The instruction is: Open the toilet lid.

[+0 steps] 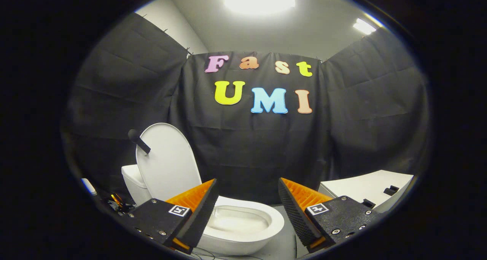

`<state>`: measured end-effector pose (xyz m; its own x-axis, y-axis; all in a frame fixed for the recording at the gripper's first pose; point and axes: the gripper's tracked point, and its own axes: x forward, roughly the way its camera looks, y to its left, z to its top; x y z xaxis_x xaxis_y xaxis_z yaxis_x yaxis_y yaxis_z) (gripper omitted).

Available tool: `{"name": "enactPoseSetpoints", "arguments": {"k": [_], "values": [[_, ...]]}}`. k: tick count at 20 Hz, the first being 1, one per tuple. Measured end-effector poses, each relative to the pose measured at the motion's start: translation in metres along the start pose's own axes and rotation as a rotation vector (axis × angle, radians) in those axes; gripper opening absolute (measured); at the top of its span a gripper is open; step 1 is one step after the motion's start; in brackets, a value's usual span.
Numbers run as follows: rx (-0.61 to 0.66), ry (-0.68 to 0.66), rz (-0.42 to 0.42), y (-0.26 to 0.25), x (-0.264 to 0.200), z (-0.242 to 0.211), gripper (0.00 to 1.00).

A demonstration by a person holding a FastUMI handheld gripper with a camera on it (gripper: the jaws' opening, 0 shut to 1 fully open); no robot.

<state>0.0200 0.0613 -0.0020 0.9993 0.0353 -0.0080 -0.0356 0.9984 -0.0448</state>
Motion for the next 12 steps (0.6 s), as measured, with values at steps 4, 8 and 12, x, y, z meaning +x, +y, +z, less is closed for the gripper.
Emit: {"name": "enactPoseSetpoints", "arguments": {"k": [4, 8, 12], "values": [[0.022, -0.016, -0.006, 0.0000, -0.0043, 0.0043, 0.96], [0.021, 0.002, -0.001, 0.0023, -0.0017, 0.0001, 0.95], [0.030, 0.002, 0.018, 0.0072, -0.0016, 0.0005, 0.95]]}}
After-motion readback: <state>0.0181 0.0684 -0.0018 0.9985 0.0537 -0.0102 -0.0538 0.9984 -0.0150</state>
